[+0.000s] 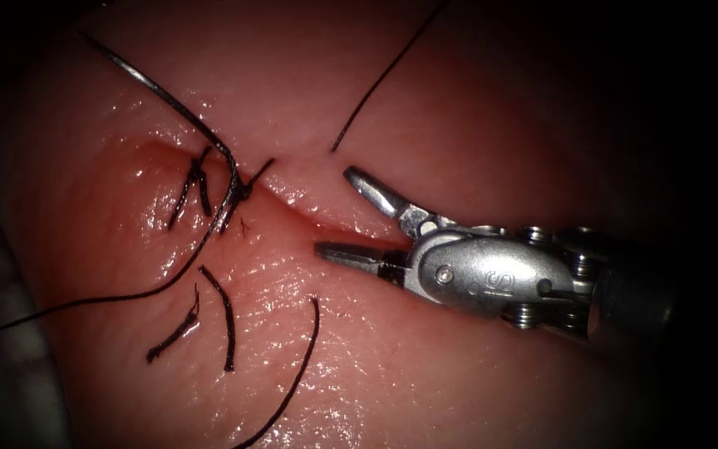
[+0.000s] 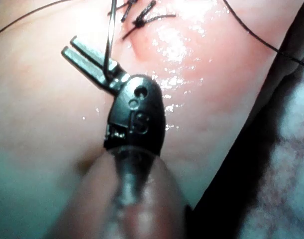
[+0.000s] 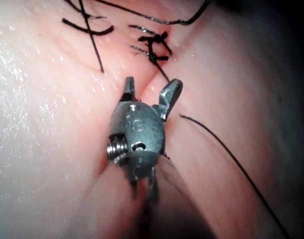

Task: Wound Closure
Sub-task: Pull the string through the cut with the right gripper

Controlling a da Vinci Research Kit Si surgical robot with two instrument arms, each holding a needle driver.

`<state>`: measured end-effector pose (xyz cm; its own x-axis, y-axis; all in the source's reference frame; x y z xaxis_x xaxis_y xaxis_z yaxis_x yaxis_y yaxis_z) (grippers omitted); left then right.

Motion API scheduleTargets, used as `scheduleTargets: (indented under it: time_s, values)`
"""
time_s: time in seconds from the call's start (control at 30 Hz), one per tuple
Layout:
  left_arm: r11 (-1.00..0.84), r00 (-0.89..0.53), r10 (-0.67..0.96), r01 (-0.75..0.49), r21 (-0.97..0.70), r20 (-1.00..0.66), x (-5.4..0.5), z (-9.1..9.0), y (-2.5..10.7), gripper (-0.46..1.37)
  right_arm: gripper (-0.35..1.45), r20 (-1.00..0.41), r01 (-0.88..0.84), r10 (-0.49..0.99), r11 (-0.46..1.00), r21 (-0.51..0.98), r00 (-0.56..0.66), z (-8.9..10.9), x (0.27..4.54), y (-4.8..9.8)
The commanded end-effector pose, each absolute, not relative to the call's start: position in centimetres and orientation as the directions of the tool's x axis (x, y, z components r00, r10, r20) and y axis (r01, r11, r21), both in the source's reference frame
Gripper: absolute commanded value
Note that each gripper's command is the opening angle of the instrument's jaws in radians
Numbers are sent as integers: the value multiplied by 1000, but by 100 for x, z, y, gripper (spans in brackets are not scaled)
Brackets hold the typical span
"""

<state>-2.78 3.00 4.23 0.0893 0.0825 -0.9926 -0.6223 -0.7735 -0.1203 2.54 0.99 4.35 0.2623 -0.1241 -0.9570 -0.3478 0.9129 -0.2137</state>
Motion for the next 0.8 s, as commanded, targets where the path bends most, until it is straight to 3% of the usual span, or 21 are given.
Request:
scheduleTargets:
  time_s: [0.03,0.8]
  values:
    - [-776,90,82,-619,-120,-993,-278,423,300,-35,113,-956,-344,-129,913,-218,264,435,253,99]
    - [-775,89,83,-621,-121,-993,-277,423,300,-35,110,-951,-219,-99,961,-168,292,411,223,81]
